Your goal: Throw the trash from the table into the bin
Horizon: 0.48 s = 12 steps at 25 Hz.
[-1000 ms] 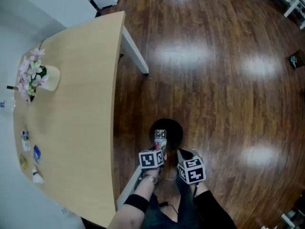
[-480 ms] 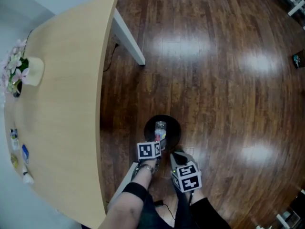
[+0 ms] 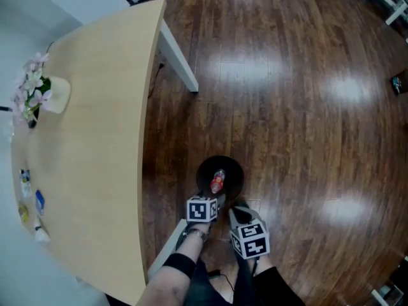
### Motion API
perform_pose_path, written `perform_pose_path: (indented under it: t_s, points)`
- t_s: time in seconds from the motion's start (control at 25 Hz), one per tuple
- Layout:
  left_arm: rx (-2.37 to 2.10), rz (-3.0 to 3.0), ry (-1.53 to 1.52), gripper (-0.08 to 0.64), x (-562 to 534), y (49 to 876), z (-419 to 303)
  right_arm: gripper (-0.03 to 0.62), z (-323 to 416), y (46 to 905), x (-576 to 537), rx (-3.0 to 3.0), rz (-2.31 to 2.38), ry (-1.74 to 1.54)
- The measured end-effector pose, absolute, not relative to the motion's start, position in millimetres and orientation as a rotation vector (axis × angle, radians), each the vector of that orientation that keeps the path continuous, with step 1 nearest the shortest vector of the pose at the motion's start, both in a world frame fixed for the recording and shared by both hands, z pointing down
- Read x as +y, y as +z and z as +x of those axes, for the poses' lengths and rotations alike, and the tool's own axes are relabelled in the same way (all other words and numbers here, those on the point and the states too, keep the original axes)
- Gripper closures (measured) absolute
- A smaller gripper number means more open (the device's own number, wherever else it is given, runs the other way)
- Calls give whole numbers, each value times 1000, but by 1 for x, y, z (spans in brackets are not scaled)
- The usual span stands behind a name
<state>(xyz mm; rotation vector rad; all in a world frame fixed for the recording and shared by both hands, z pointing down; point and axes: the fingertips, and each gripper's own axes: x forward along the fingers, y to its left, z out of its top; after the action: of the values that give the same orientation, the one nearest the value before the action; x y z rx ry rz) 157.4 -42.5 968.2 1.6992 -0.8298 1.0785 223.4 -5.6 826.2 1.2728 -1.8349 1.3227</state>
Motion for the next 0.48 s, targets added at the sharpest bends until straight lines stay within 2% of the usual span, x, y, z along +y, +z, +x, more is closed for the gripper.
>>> perform_pose_path:
  t_s: [0.12, 0.16, 0.2, 0.24, 0.48]
  points:
    - [-791, 1745, 1092, 216, -35, 947, 160, 584, 225, 814, -4, -1841, 1298, 1310]
    - [-778, 1777, 1086, 289, -35, 934, 162, 584, 226, 810, -3, -1842, 1309, 1303]
    - [-763, 1810, 1073, 441, -34, 920, 165, 584, 227, 804, -1, -1843, 1320, 1296]
    - [-746, 1841, 1056, 474, -33, 905, 168, 584, 229, 797, 0, -1845, 1331, 1292]
    - [-728, 1953, 974, 474, -12, 796, 171, 584, 239, 736, 13, -1873, 1395, 1254]
